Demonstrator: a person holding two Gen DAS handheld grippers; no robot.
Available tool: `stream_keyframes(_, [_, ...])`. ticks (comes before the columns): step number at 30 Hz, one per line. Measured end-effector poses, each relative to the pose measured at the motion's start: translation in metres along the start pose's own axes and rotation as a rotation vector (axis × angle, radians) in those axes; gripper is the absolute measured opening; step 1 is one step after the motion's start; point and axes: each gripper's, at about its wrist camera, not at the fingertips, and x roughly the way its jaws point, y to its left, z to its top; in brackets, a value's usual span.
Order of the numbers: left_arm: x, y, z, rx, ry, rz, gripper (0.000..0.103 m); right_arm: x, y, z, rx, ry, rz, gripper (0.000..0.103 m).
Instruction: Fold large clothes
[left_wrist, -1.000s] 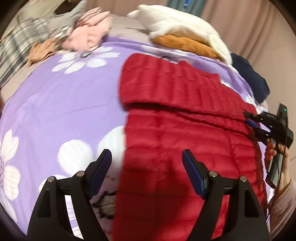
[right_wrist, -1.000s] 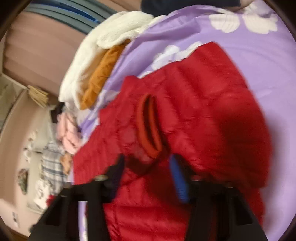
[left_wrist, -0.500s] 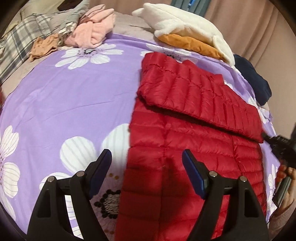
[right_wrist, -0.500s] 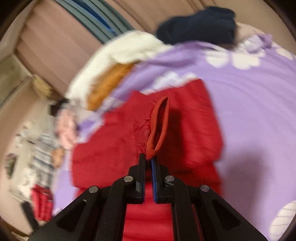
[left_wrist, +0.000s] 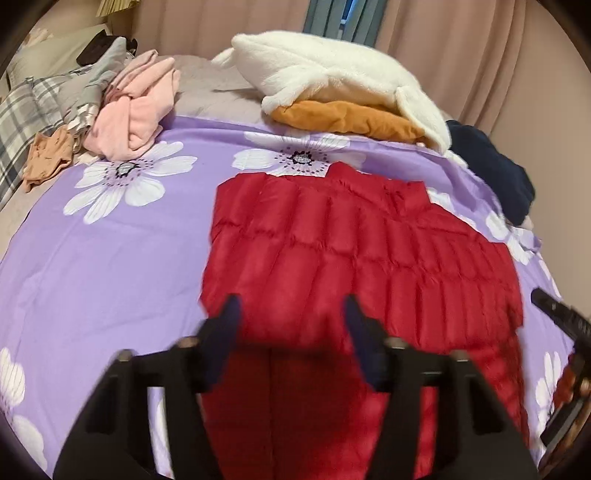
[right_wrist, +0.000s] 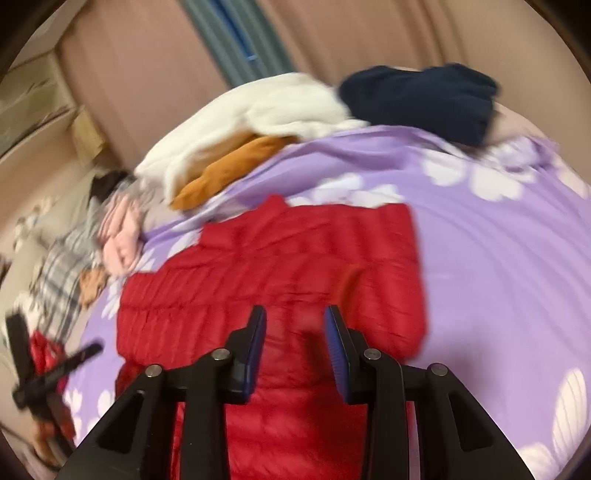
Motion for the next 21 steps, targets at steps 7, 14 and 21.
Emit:
stream_keyframes(7, [0.065,0.001,-0.014,0.049,0.155,0.071,0.033,0.054,0.001,-0.027,-0.042,0.162,-0.085,0.035])
stream_keyframes(14, [0.065,0.007,-0.013,0.041,0.181,0.064,0.035,0.061,-0.007,-0.030,-0.026,0.181,-0.066,0.034])
stream_keyframes(21, [-0.010,0.022,-0.030,-0.015,0.113,0.011,0.079,-0.009,-0.006,-0.037,0.043,0.118,0.018,0.041])
